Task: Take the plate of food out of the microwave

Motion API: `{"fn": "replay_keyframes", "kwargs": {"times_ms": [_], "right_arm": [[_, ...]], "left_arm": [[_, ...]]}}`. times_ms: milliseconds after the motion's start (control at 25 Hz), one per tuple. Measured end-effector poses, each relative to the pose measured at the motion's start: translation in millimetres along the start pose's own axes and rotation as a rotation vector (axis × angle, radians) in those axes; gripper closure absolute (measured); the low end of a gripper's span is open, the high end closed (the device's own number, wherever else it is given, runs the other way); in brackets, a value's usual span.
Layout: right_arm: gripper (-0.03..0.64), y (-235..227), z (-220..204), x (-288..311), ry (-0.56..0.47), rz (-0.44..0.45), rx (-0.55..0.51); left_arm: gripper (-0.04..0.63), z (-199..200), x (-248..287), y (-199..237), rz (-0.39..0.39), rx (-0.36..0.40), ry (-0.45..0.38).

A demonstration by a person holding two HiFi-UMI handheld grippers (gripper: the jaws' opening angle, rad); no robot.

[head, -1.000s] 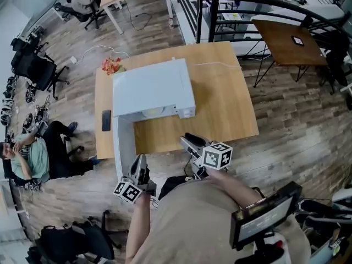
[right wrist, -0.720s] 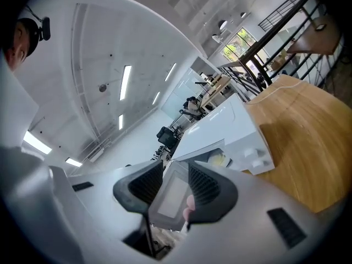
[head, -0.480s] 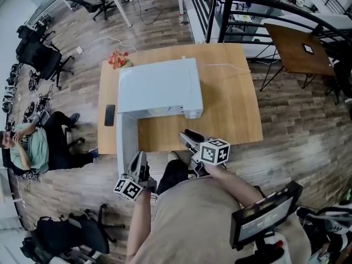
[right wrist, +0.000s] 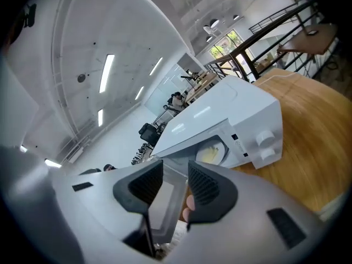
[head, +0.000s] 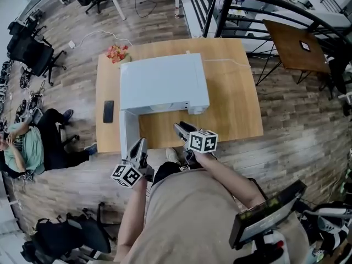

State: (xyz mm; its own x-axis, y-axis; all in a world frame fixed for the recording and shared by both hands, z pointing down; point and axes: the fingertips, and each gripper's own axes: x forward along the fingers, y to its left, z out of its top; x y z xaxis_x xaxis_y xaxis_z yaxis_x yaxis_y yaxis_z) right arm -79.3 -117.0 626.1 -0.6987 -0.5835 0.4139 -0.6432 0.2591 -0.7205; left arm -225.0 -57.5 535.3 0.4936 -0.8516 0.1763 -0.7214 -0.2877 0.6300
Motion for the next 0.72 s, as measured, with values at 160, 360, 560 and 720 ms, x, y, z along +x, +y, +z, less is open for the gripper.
{"fn": "replay_keyframes", "kwargs": {"times_ms": [160, 360, 560, 720], "right_arm": [[0.468, -29, -12, 47, -0.03, -0.091, 0.035], [0.469, -80, -23, 105, -0.036, -0.214, 0.073], [0.469, -127, -36, 143, -0.046, -0.323, 0.148], [0.469, -139, -36, 161, -0.062, -0.346, 0.136]], "left_arm": [[0.591, 0, 7, 15, -0.011, -0.004, 0.038], [0.591, 0, 26, 27, -0.023, -0.012, 0.086], [0.591, -2, 35, 34, -0.036, -0.019, 0.126], [0.591, 3, 35, 38, -0.039, -0.025, 0.134]]}}
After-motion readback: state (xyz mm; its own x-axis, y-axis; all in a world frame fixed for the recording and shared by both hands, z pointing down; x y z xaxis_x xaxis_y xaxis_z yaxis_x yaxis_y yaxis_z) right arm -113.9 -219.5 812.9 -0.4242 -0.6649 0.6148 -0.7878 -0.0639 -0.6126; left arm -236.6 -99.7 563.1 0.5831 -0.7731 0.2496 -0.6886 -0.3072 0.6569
